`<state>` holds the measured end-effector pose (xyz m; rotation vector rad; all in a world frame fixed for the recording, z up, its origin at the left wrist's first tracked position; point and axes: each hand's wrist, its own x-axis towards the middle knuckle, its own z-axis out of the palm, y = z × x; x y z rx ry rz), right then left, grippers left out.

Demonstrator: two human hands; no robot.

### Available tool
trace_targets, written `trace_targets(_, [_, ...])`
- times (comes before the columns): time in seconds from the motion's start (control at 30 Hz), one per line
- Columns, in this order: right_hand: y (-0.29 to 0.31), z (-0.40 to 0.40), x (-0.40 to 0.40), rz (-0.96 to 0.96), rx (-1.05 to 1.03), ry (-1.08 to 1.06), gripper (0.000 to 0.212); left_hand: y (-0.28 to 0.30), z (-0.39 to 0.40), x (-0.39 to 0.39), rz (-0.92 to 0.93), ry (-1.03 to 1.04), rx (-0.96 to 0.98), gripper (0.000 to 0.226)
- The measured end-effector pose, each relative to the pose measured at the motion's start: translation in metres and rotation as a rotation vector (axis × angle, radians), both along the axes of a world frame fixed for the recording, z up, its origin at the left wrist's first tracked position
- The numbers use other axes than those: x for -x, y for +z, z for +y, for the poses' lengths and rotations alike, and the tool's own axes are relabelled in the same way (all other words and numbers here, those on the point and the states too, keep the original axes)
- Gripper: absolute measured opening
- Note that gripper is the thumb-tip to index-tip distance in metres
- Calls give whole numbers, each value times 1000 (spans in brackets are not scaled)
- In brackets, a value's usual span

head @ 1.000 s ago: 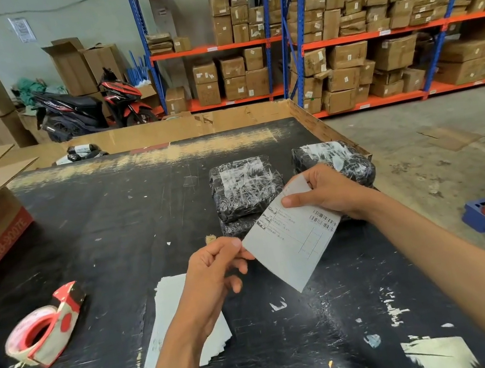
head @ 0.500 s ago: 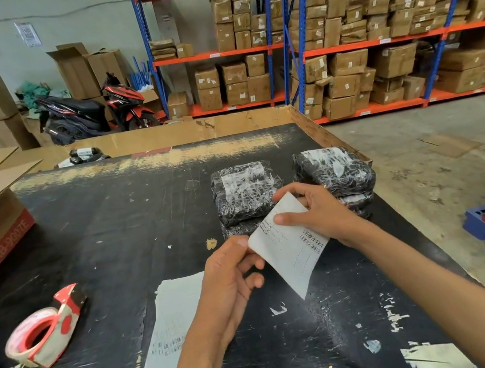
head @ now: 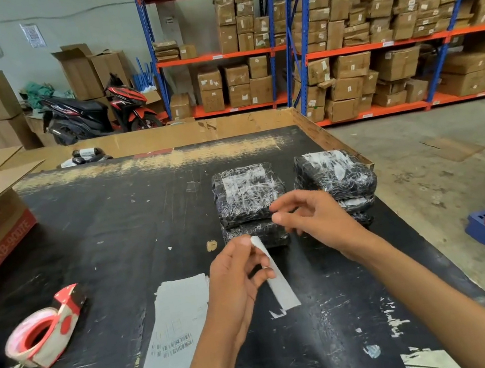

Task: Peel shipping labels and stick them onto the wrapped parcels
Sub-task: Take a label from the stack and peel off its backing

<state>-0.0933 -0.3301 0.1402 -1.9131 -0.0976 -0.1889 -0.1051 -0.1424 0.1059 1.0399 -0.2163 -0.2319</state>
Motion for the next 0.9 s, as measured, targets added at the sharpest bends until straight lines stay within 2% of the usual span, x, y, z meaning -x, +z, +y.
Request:
trace_targets(0.1, [9,9,10,38,-99,181,16,2,-5,1,-58,52,-49,33])
trace_targets(0.23, [18,14,18,38,-98,247,15,4,-9,1,-139,106,-118,27])
trace_targets(0.4, [23,12,21,45,-85,266,27,6,-7,-1,-240,138,-209,22])
trace_targets(0.7, [30,15,22,40,-23,252,12,7,-2,-4,-346,116,-264,21])
trace_targets(0.9, [30,19,23,35,7,236,6,6,0,-6,-352,113,-269,19])
